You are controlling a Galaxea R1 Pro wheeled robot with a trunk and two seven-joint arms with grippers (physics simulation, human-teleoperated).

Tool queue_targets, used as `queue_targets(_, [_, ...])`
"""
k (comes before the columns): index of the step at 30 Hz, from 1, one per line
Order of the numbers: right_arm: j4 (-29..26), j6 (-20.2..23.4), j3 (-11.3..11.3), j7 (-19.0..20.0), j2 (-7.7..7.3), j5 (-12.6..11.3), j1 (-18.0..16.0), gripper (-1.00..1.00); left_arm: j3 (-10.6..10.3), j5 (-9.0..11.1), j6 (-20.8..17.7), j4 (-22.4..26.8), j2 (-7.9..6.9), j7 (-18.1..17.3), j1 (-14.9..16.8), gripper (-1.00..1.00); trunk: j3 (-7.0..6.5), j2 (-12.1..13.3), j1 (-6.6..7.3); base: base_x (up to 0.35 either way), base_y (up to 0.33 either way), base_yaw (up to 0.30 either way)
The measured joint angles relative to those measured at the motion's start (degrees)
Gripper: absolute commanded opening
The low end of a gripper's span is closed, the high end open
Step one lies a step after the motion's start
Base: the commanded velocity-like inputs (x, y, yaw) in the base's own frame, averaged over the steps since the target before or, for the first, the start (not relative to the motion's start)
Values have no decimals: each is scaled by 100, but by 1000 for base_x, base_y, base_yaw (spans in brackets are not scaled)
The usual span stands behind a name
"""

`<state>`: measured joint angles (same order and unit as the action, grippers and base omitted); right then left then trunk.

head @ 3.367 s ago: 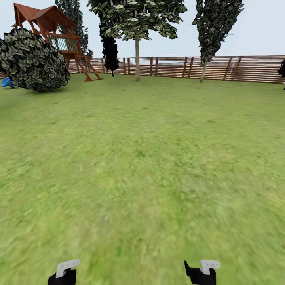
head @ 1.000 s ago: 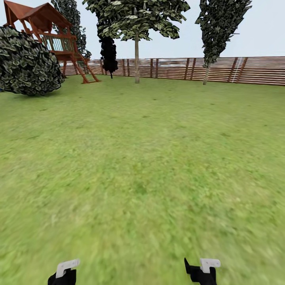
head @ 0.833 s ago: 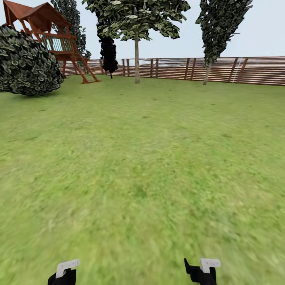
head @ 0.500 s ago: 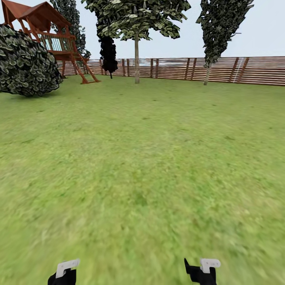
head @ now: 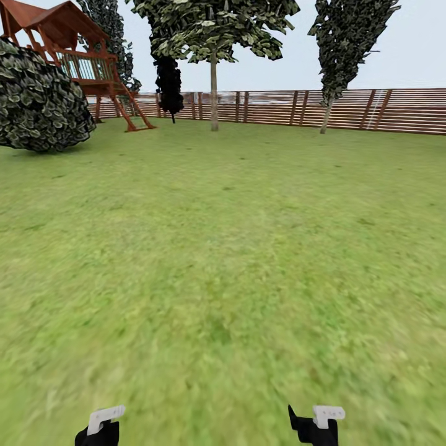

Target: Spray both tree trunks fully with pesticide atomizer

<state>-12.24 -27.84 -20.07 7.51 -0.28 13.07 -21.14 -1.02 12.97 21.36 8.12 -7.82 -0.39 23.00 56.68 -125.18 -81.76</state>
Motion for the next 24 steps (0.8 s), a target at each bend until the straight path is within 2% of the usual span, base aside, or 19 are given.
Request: queue_targets(24, [-3, 0, -1, 0, -27, 0, 0, 100, 0, 0, 0, 0, 0, 0, 0, -100, 0, 0, 0, 339, 0, 0])
